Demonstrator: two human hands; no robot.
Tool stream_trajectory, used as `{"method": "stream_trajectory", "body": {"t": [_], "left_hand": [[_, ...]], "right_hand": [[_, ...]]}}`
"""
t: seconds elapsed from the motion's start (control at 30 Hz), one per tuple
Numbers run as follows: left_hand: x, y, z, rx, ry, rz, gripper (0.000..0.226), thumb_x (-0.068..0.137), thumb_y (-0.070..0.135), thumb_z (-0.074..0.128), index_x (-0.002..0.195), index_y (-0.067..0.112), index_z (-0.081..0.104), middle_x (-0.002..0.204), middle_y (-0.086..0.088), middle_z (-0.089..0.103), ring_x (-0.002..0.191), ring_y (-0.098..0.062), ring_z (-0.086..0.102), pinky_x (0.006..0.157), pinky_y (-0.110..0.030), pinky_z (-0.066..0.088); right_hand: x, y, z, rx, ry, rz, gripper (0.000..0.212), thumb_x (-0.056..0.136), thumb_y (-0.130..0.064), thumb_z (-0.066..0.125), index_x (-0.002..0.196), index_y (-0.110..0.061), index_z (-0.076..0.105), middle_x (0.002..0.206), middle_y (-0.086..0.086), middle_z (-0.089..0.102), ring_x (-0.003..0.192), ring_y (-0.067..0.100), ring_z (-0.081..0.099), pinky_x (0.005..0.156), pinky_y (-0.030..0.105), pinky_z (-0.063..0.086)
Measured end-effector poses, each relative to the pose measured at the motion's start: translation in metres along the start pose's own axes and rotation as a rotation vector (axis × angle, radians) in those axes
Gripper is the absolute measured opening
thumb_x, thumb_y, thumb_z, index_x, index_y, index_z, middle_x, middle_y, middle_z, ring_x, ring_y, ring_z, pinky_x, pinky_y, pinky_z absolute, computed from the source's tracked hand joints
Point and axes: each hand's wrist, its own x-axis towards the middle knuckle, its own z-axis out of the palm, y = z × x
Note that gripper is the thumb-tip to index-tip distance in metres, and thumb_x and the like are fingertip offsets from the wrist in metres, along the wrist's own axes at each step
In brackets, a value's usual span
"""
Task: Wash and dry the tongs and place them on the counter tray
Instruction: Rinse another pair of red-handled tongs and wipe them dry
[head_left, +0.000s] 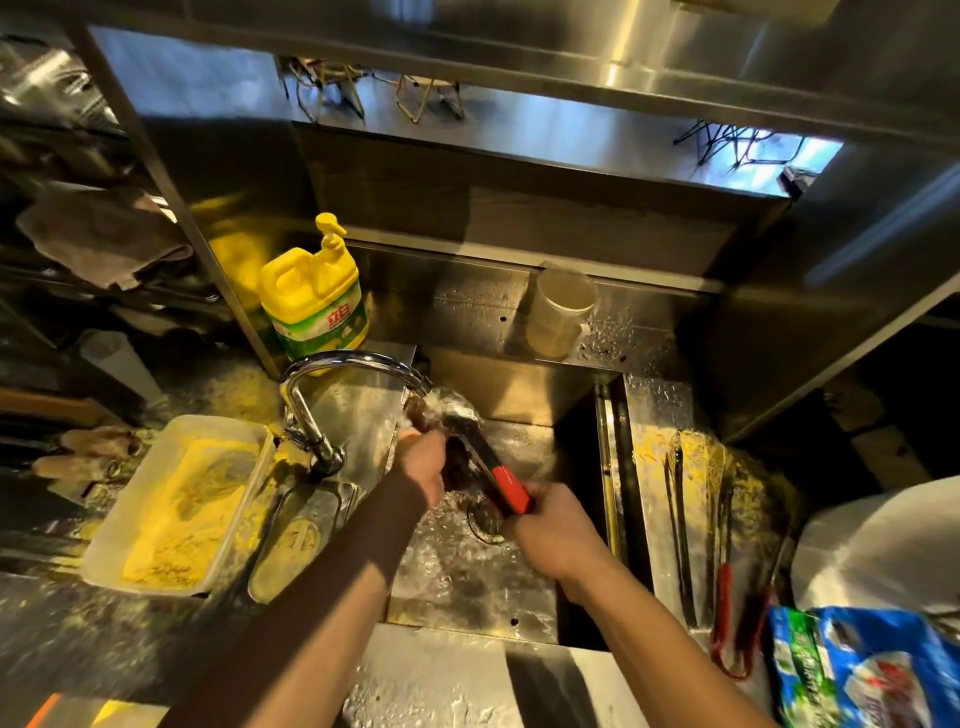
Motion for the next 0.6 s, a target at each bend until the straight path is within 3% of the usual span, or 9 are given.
{"method": "stream_trajectory", "body": {"t": [0.1,0.17,0.23,0.33,0.37,0.43,0.5,0.53,0.6], "left_hand": [[-0.007,-0.004,0.007,0.011,-0.075,-0.055,0.017,0.100,0.013,0.050,0.101,0.004,0.065,0.089,-0.017,0.071,0.059,-0.024,0.071,0.053,-0.035,0.058],[-0.002,0.004,0.004,-0.036,0.009,-0.002,0.021,0.102,0.014,0.047,0.091,0.004,0.063,0.095,-0.019,0.068,0.065,-0.026,0.068,0.066,-0.040,0.058],[0.003,0.005,0.000,-0.029,0.050,-0.001,0.019,0.102,0.013,0.047,0.098,0.002,0.062,0.100,-0.021,0.069,0.074,-0.029,0.067,0.076,-0.049,0.057],[-0.008,-0.010,0.001,0.026,-0.063,-0.104,0.020,0.100,0.013,0.050,0.101,0.004,0.067,0.085,-0.017,0.076,0.068,-0.028,0.074,0.058,-0.043,0.061],[-0.010,-0.012,0.001,0.046,-0.071,-0.113,0.020,0.099,0.014,0.051,0.103,0.004,0.068,0.088,-0.017,0.077,0.071,-0.028,0.074,0.058,-0.039,0.060],[-0.006,-0.006,-0.001,0.052,-0.053,-0.077,0.025,0.099,0.013,0.051,0.116,0.001,0.066,0.109,-0.022,0.073,0.092,-0.032,0.072,0.076,-0.046,0.060],[0.000,0.006,-0.005,0.025,0.019,-0.021,0.030,0.097,0.013,0.056,0.123,0.000,0.060,0.116,-0.023,0.069,0.104,-0.037,0.068,0.089,-0.057,0.055],[0.004,0.011,-0.008,0.009,0.067,0.021,0.032,0.095,0.015,0.060,0.124,0.001,0.057,0.114,-0.022,0.068,0.103,-0.037,0.068,0.089,-0.057,0.054],[0.004,0.015,-0.015,0.017,0.140,0.070,0.028,0.093,0.013,0.062,0.119,0.005,0.057,0.104,-0.018,0.067,0.094,-0.032,0.068,0.077,-0.043,0.057]], "right_hand": [[0.005,-0.010,0.004,-0.010,0.032,-0.028,0.016,0.082,-0.003,0.063,0.086,-0.017,0.068,0.061,0.001,0.054,0.050,0.015,0.047,0.052,0.032,0.038],[0.003,-0.007,0.006,-0.049,0.005,-0.022,0.017,0.082,-0.005,0.061,0.083,-0.021,0.066,0.059,-0.001,0.053,0.048,0.014,0.049,0.049,0.030,0.039],[0.001,-0.003,0.001,-0.026,-0.022,-0.006,0.017,0.082,-0.004,0.062,0.086,-0.019,0.068,0.060,0.000,0.053,0.045,0.011,0.049,0.046,0.029,0.039],[0.007,-0.008,0.001,-0.051,0.034,-0.005,0.011,0.080,-0.006,0.064,0.087,-0.011,0.071,0.061,0.001,0.056,0.050,0.013,0.050,0.050,0.029,0.040],[0.006,-0.010,0.003,-0.066,0.035,-0.013,0.010,0.080,-0.007,0.064,0.087,-0.011,0.071,0.062,0.001,0.057,0.052,0.014,0.051,0.052,0.030,0.041],[0.001,-0.010,0.002,-0.031,-0.001,-0.005,0.013,0.080,-0.005,0.064,0.087,-0.014,0.070,0.059,-0.001,0.056,0.047,0.012,0.050,0.048,0.028,0.040],[-0.008,-0.004,-0.012,0.061,-0.067,0.045,0.018,0.078,-0.003,0.065,0.091,-0.016,0.069,0.051,-0.007,0.053,0.038,0.008,0.045,0.039,0.024,0.037],[-0.013,-0.001,-0.020,0.079,-0.092,0.066,0.019,0.076,-0.004,0.067,0.092,-0.014,0.069,0.046,-0.008,0.052,0.035,0.008,0.044,0.037,0.023,0.035],[-0.019,0.001,-0.034,0.052,-0.046,0.087,0.019,0.075,-0.005,0.068,0.092,-0.015,0.069,0.041,-0.008,0.051,0.033,0.008,0.042,0.035,0.022,0.033]]}}
